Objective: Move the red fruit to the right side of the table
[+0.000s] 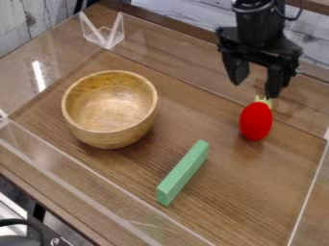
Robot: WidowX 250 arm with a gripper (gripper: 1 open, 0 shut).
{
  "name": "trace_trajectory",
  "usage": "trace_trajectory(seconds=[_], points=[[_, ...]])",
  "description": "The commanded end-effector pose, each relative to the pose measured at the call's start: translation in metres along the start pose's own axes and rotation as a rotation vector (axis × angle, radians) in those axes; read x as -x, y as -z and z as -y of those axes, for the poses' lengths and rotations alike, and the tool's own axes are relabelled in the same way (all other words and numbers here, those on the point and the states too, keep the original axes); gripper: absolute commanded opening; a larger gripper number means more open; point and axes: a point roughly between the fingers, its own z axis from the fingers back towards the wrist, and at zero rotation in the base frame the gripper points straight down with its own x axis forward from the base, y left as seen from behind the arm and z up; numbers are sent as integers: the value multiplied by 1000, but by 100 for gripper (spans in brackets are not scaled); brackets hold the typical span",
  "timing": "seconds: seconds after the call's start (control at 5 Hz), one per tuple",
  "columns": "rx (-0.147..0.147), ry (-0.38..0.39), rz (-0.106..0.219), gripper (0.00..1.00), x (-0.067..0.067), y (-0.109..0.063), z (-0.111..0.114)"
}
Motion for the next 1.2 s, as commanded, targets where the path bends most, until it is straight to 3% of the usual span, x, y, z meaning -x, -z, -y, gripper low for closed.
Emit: trace_trajectory(seconds=[0.0,0.4,0.6,0.8,1.0], points=[[-19,-49,68,100,-5,-8,3],[-16,-35,66,100,-13,-25,-11],[5,20,44,100,-13,-27,-11],[19,63,22,100,-13,-25,-10],[34,119,4,100,-15,-10,-10]])
